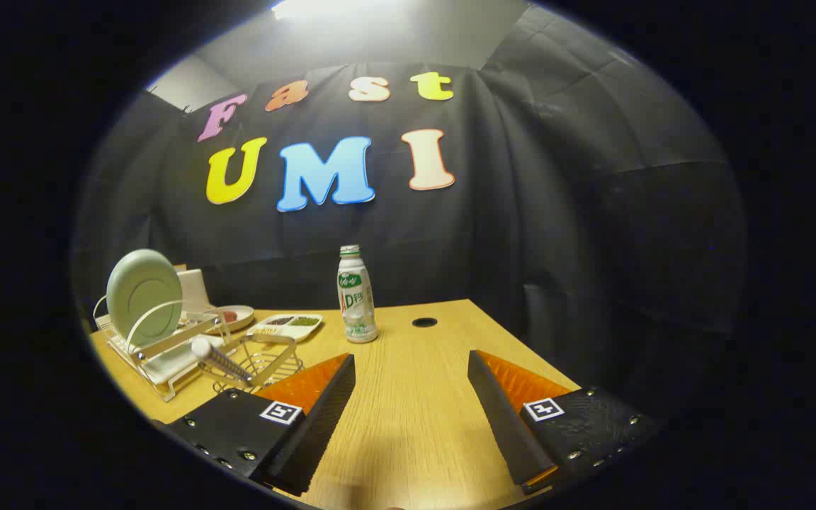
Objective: Take the plate from the dish rack, then take the spoon from the basket and place it into the plate.
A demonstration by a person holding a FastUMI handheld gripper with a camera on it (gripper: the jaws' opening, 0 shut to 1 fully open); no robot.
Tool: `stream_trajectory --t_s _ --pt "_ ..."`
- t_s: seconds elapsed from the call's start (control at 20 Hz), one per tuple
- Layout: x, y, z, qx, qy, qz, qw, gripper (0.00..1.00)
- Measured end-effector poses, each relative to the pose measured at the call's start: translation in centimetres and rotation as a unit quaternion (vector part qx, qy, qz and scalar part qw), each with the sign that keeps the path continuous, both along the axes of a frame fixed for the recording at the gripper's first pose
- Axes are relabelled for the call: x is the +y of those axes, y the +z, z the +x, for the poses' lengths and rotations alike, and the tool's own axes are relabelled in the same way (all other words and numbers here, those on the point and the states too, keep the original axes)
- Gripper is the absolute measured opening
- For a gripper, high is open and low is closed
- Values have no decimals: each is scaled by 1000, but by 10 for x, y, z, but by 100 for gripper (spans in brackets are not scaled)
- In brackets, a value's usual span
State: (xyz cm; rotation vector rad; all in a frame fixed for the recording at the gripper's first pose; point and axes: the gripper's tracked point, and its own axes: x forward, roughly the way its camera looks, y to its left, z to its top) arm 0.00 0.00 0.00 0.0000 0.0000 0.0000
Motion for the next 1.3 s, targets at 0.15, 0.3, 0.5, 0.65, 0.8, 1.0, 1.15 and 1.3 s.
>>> stream_trajectory --t_s 0.15,0.3,0.5,0.65,0.8,1.0,1.15,1.3 --pt "-14 55 -2 -39 -19 -18 999 98" --pt "-27 110 -35 -51 -50 -52 996 98" --pt "-20 158 -104 -35 -92 -76 992 98" --pt "17 181 -145 -18 -92 -83 992 98" --pt "79 193 -161 -9 -68 -62 996 98" --pt "172 199 -147 -2 -39 -32 999 98" --pt "236 196 -128 4 -13 -25 1000 98" --pt "285 185 -102 17 6 -10 1000 98"
